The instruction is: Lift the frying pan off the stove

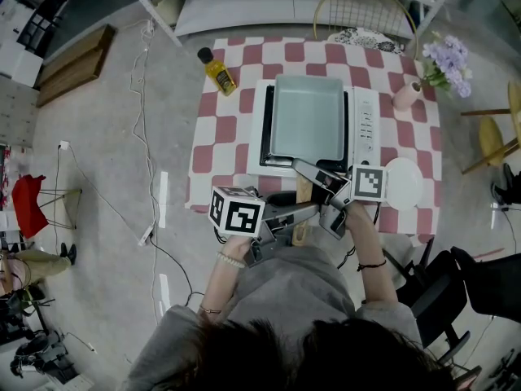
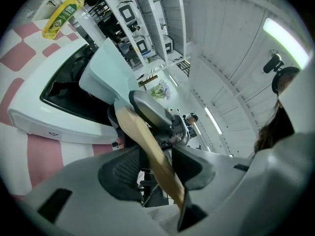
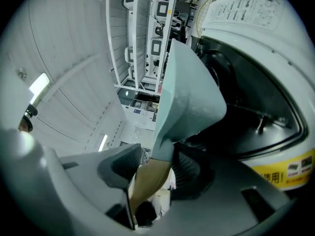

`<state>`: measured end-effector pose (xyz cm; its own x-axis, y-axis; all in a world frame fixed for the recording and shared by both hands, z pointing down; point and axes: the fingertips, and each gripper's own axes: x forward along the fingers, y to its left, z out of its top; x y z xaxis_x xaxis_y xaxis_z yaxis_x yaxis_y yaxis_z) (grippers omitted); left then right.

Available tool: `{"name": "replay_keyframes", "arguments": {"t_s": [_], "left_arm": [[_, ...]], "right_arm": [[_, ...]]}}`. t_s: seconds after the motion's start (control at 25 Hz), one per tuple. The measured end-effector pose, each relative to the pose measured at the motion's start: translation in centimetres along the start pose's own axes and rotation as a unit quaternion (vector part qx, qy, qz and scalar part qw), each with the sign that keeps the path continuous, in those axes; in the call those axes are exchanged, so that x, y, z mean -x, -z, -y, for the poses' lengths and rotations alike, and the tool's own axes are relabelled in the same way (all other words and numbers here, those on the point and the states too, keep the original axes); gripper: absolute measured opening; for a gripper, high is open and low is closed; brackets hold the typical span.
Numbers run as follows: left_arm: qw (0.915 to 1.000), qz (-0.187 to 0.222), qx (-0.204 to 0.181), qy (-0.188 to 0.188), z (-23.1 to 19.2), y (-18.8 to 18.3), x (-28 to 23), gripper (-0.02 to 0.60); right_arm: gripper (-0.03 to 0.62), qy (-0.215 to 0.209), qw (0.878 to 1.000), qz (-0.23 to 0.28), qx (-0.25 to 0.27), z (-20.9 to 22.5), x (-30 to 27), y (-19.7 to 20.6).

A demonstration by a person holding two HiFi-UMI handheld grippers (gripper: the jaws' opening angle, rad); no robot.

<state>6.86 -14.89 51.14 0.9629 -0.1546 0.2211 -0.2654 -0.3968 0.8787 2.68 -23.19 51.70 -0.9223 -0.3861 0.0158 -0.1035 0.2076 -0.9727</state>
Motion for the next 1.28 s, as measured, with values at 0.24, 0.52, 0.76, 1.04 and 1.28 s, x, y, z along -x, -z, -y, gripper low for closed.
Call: {"name": "replay_keyframes", "arguments": {"t_s": [0.24,0.52,0.76,1.04,1.28], "left_arm": [[0.9999,-0.011,-0.004,0.004,0.0,0.1,0.0,0.204],[0.9998,-0.014,-0.012,0.004,0.2,0.2,0.0,0.202],[0.9998,-0.014,-0.016,0.001,0.0,0.2,0.0,0.2],[0.9996,-0.014,-0.024,0.001,0.1,0.2,-0.1,0.199],[0.9992,-0.008,-0.038,0.004,0.8,-0.4,0.1,0.198]], "right_arm": [[0.202,-0.008,1.0,-0.004,-0.007,-0.1,-0.1,0.1],[0.198,-0.011,1.0,-0.005,-0.005,-0.2,-0.1,0.0],[0.195,-0.012,1.0,0.004,-0.005,-0.2,-0.1,0.0],[0.196,-0.011,1.0,0.006,0.008,-0.5,0.0,-0.1],[0.195,-0.01,1.0,0.012,0.017,-1.3,0.0,-0.6]]}}
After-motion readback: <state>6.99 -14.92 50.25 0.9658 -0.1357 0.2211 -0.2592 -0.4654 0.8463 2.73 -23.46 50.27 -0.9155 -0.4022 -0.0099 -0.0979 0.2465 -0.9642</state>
